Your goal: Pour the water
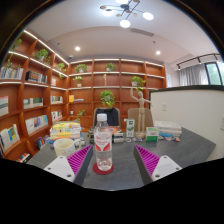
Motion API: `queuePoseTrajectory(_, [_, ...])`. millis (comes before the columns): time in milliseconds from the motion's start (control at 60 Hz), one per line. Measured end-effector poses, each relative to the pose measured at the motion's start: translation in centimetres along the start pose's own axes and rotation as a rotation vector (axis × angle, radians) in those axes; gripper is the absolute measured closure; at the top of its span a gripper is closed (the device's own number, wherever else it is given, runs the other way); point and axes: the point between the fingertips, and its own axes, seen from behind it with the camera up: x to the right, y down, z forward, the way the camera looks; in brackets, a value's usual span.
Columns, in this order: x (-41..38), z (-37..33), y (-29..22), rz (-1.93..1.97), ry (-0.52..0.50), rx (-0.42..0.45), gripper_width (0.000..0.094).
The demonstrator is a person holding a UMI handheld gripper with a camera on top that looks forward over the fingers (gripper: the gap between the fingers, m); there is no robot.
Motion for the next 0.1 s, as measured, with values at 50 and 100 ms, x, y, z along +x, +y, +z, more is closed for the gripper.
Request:
queuePoseTrajectory(50, [0.05, 0.06, -0.04, 0.003, -0.004, -0.002, 0.0073])
queuePoseTrajectory(100, [-0.01, -0.03, -0.18, 0.007, -0.009, -0.001, 0.0074])
